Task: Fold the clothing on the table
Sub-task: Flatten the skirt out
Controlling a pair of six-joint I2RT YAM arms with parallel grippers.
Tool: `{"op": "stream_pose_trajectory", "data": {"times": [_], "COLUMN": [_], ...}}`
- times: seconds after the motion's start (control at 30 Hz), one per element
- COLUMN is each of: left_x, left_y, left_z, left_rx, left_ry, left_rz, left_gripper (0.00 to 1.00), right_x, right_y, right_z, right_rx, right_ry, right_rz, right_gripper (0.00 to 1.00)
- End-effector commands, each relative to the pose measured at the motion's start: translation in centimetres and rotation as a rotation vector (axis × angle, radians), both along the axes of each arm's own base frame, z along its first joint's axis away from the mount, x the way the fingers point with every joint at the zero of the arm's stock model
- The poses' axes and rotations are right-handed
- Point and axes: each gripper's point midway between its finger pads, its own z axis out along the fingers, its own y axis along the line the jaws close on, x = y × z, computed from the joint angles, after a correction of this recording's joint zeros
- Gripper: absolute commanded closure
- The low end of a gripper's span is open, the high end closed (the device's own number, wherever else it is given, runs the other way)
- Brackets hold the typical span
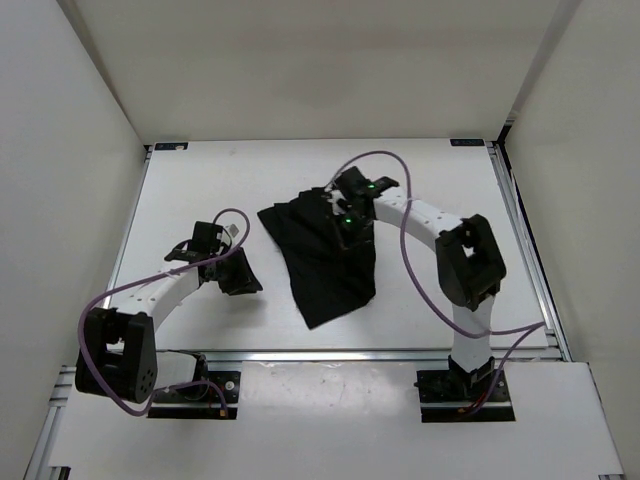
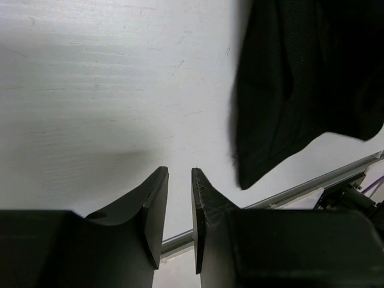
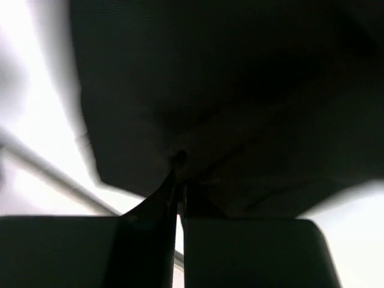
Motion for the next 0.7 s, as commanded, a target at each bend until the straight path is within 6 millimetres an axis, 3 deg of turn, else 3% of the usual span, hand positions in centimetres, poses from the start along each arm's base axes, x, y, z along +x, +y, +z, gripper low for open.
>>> {"op": "stream_pose_trajectory", "data": {"times": [0.0,0.03,0.07,0.13,0.2,0.23,0.27,0.33,0.4,0.5,0.53,0.63,0.67], "left_x": [0.7,0.8,0.7,0.7,0.7,0.5,0.6,0.6,0.8,0.7,0.4,0.2,0.1], "left_y": [-0.3,-0.1,-0.3,-0.2,-0.2,-0.3,-0.3,-0.4,-0.5,-0.5,-0.6,-0.4,-0.4], "left_z": [1.5,1.5,1.5,1.4,1.2,1.0,1.1,0.9,0.9,0.8,0.7,0.4,0.7], "left_rx": [-0.029,-0.025,-0.033,-0.027,-0.025,-0.026,-0.025,-0.026,-0.028,-0.028,-0.032,-0.028,-0.033], "left_ry": [-0.063,-0.065,-0.056,-0.057,-0.052,-0.047,-0.047,-0.041,-0.045,-0.041,-0.037,-0.033,-0.043], "left_rz": [-0.006,-0.004,-0.006,-0.005,-0.003,-0.007,-0.009,-0.009,-0.011,-0.007,-0.013,-0.003,0.000], "left_gripper": [0.67,0.67,0.67,0.67,0.67,0.67,0.67,0.67,0.67,0.67,0.67,0.67,0.67], "right_x": [-2.0,-1.9,-3.0,-2.6,-2.9,-2.5,-2.0,-0.1,-0.3,-3.7,-5.2,-9.0,-9.6], "right_y": [8.6,8.7,8.5,7.4,2.8,1.9,-0.3,-3.9,-5.9,-8.4,-9.1,-11.2,-11.5], "right_z": [13.6,15.7,19.5,26.0,31.0,29.9,28.9,25.1,18.9,8.9,6.5,1.7,1.1], "right_rx": [0.436,0.501,0.633,0.886,1.033,1.062,1.046,0.950,0.808,0.564,0.510,0.339,0.309], "right_ry": [-0.224,-0.257,-0.279,-0.398,-0.540,-0.524,-0.520,-0.465,-0.354,-0.078,-0.002,0.109,0.127], "right_rz": [0.352,0.357,0.374,0.378,0.320,0.258,0.160,-0.024,-0.107,-0.253,-0.265,-0.328,-0.339], "right_gripper": [1.00,1.00,1.00,1.00,1.00,1.00,1.00,1.00,0.99,0.99,1.00,1.00,1.00]}}
